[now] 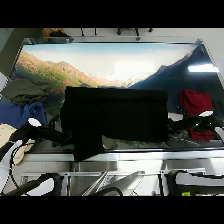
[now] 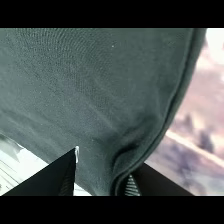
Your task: Fold the shirts.
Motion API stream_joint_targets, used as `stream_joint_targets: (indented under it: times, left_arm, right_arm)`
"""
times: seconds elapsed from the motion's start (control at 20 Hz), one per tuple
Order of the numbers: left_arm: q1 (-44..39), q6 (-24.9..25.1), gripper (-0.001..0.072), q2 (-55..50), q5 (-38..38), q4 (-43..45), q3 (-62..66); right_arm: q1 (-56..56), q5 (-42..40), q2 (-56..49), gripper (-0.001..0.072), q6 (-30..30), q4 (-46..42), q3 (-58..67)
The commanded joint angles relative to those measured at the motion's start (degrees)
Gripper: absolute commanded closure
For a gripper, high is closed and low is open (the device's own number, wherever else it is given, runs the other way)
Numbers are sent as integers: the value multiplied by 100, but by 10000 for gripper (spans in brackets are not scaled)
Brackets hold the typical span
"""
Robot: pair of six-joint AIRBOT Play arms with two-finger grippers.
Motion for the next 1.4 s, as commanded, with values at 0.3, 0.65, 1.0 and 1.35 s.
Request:
stream_joint_targets:
  times: [0.3, 0.65, 1.0, 1.35]
  left_arm:
    - [2, 796, 693, 11, -356, -1298, 1043]
    - [2, 570, 694, 476, -813, -1078, 2332]
    - [2, 164, 694, 1578, -802, -164, 2118]
    - [-647, 481, 694, 17, 37, -140, 3718]
  right_arm:
    - [-103, 981, 44, 553, 15, -20, 94]
    - [-168, 1102, 254, 687, 732, -1082, 748]
    - [-431, 1056, 280, 686, 811, -754, 844]
    - [-420, -166, -59, 686, -17, 1720, 1888]
